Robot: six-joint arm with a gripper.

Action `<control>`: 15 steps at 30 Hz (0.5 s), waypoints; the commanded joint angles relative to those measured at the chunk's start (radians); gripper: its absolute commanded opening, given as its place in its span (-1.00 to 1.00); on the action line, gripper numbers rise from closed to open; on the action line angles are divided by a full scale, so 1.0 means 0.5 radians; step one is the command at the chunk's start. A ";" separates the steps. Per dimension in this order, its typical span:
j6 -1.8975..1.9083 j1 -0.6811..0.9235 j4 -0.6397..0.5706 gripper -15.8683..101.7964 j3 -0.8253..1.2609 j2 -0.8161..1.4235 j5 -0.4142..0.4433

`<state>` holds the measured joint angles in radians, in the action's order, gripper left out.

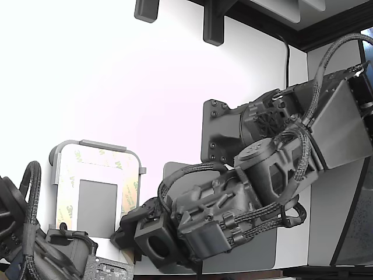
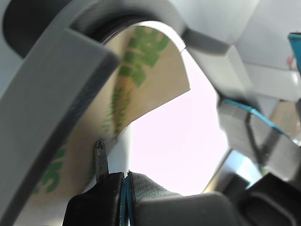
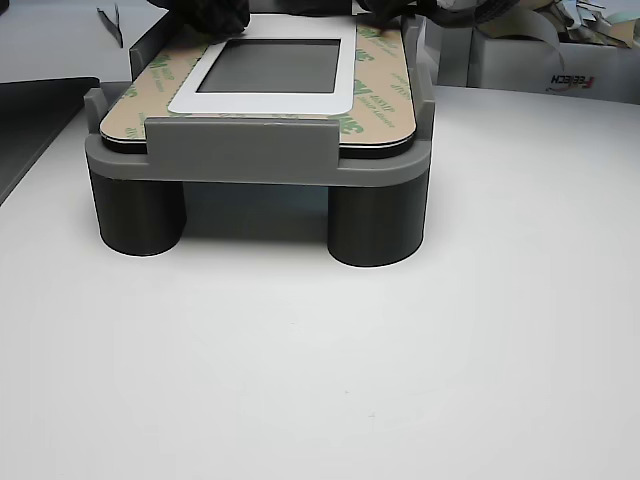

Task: Peel off protective film from adhesive tape.

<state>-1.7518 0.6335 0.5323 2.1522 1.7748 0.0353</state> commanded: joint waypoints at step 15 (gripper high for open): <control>0.546 -0.043 1.172 0.88 -0.313 0.755 0.291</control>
<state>-1.5417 0.6305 1.0416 1.9834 2.0509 0.1733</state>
